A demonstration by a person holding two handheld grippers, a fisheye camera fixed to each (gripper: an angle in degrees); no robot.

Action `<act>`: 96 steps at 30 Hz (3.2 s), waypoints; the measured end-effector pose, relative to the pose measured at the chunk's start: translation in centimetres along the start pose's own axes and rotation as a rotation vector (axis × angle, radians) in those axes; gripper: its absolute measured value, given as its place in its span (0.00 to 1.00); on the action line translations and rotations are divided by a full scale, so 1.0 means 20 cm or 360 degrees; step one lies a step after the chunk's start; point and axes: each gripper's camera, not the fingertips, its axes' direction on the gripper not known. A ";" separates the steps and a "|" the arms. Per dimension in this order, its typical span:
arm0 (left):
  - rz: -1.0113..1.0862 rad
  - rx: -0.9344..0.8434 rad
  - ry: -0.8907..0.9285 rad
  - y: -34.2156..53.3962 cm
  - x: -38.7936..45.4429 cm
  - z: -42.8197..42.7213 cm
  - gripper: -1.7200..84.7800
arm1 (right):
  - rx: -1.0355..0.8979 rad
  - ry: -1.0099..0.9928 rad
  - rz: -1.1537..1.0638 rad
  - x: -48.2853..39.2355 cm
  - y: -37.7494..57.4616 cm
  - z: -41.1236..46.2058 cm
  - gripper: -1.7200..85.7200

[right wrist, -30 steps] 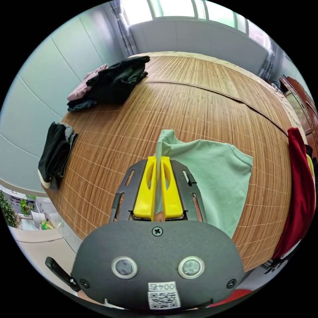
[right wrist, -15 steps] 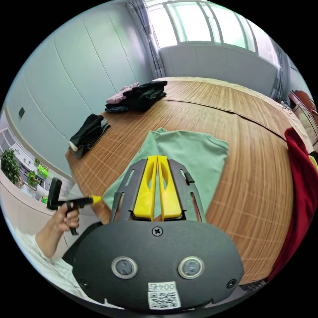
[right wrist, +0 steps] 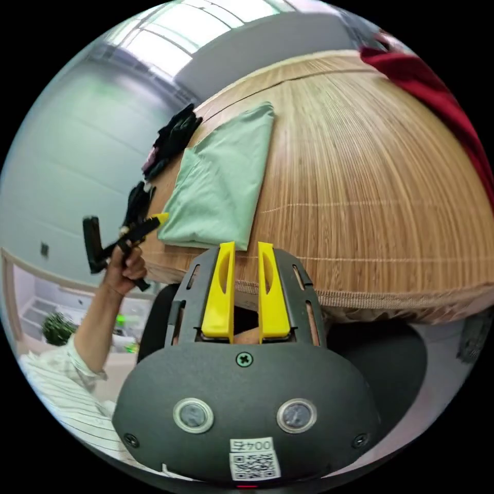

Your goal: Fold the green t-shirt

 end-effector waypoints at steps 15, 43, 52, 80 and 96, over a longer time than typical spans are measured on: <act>-0.0429 -0.0100 0.0323 0.13 -0.09 0.15 0.02 | -0.0151 -0.0459 0.0351 0.29 -0.18 -0.15 0.03; 0.0211 0.0188 -0.0762 0.46 0.94 0.30 0.02 | 0.0008 0.0738 -0.0872 -0.82 0.23 -0.17 0.01; 0.0288 0.0309 -0.0714 0.36 1.09 0.22 0.02 | 0.0172 0.0679 -0.0662 -0.77 0.21 -0.42 0.03; -0.0224 0.0252 -0.0390 0.91 0.55 -0.08 0.06 | 0.0075 0.0369 -0.0315 -0.68 0.18 -0.43 0.02; -0.0305 0.0448 -0.0136 1.17 0.25 -0.18 0.11 | 0.0090 0.0317 -0.0692 -1.49 0.12 -0.11 0.11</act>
